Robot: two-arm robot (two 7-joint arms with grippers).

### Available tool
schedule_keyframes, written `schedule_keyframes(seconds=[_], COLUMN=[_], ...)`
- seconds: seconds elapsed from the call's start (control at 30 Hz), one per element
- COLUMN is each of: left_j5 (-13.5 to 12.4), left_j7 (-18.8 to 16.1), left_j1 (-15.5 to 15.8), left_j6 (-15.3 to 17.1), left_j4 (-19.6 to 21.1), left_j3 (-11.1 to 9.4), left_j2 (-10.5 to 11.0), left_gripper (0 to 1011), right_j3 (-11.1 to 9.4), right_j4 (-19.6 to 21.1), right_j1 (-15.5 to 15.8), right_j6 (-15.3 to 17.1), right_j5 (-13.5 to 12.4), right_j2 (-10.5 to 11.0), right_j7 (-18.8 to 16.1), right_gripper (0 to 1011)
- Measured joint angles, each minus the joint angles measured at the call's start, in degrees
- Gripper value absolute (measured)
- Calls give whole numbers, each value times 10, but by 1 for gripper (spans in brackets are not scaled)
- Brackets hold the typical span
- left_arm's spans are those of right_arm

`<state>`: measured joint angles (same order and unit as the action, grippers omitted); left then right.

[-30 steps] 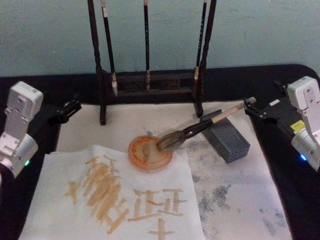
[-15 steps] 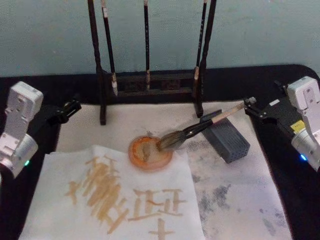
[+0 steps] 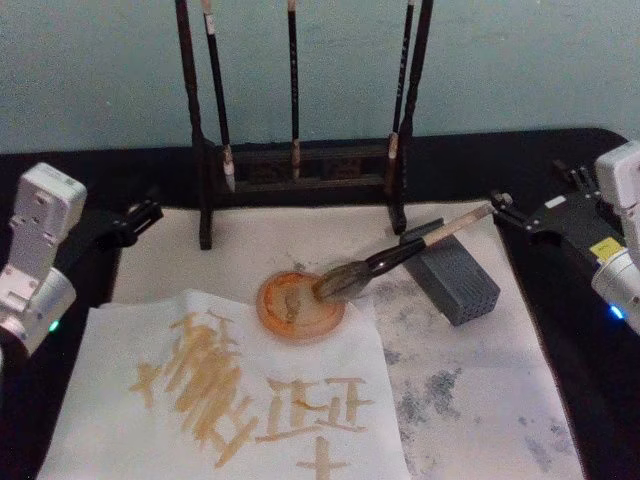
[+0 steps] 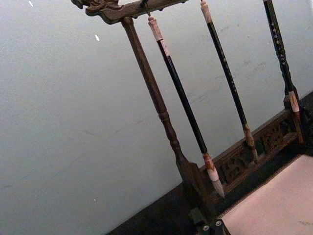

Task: Pick up the brush from the inkstone, write on the paper, then place the brush back to its original position.

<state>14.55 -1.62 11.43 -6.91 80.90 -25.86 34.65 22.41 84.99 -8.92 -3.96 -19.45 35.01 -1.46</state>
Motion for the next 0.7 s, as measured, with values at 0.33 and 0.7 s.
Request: schedule_keyframes(seconds=[0.33, 0.7], left_j5=[0, 0], left_j7=[0, 0], left_j1=[0, 0], left_j6=[0, 0], left_j4=[0, 0], left_j3=[0, 0], left_j2=[0, 0], left_gripper=[1002, 1002], right_j3=[-77, -155], right_j4=[62, 82], right_j1=[61, 114], right_j6=[47, 93], right_j5=[-147, -302], right_j2=[-23, -87], right_j7=[-49, -73], right_gripper=[1008, 1008])
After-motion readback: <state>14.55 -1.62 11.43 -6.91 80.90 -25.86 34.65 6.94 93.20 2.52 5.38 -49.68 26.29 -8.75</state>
